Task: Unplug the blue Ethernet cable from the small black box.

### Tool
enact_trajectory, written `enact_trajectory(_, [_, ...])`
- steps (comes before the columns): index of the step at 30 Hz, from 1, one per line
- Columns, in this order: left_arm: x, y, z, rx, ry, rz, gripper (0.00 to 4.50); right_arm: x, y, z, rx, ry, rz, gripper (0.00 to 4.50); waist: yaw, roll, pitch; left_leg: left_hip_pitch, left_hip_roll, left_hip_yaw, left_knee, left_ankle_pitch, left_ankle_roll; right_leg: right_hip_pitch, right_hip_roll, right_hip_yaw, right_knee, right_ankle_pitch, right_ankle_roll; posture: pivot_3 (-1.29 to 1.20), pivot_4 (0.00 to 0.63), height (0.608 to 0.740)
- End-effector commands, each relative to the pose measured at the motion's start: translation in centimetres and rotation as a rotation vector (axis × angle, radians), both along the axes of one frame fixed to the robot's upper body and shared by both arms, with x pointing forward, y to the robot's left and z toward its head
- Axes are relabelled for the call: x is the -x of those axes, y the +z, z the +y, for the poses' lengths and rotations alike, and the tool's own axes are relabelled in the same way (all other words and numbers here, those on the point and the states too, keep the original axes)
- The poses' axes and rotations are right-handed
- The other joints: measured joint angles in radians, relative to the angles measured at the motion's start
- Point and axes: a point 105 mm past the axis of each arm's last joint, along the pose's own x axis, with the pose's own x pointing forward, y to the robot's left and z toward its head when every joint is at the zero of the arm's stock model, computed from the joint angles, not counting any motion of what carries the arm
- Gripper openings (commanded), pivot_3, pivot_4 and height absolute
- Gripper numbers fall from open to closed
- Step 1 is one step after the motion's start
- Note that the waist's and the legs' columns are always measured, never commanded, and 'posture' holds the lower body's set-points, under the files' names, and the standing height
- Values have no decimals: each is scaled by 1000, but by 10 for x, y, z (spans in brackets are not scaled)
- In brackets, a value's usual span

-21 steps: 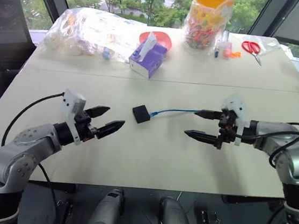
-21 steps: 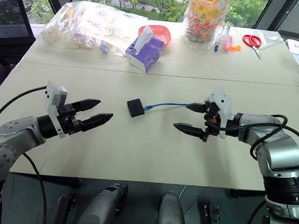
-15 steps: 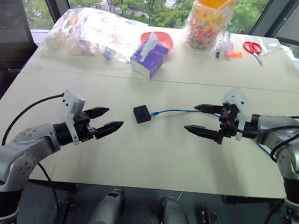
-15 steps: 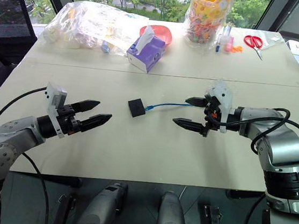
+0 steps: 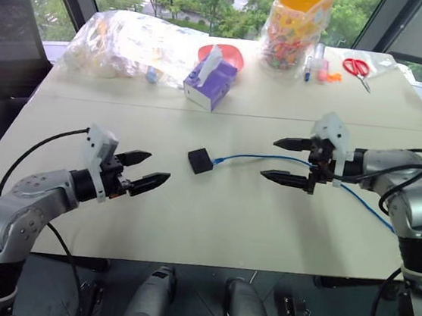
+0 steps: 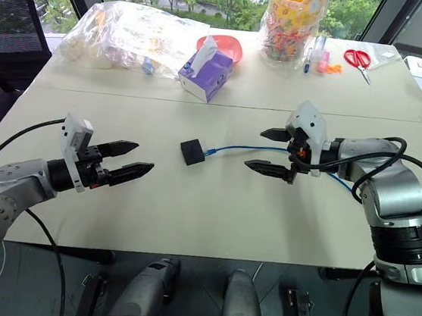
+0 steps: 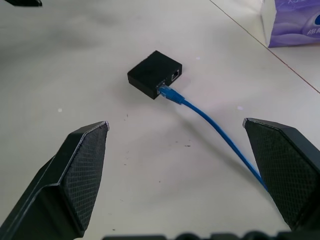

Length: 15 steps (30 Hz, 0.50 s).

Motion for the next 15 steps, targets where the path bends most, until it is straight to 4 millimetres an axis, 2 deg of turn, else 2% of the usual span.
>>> enact_trajectory(1, [2,10,5,-9,0,-39,4486,0,13,7,3,28,-76,4500,-1,0,0,0,0,0,0,0,0,0,0,0,0,0,0,0,150,728])
enact_trajectory(4, [0,15,6,-3,12,-49,4486,-7,17,16,16,56,-102,4500,-2,0,0,0,0,0,0,0,0,0,0,0,0,0,0,0,150,728])
enact_trajectory(8, [-1,21,13,-5,30,-59,4486,-11,21,37,43,151,-105,4500,-5,0,0,0,0,0,0,0,0,0,0,0,1,0,0,0,150,728])
enact_trajectory(15, [5,22,14,-8,76,-75,4486,-37,1,74,192,337,-81,4500,-9,0,0,0,0,0,-1,0,0,-1,1,0,1,0,0,0,150,728])
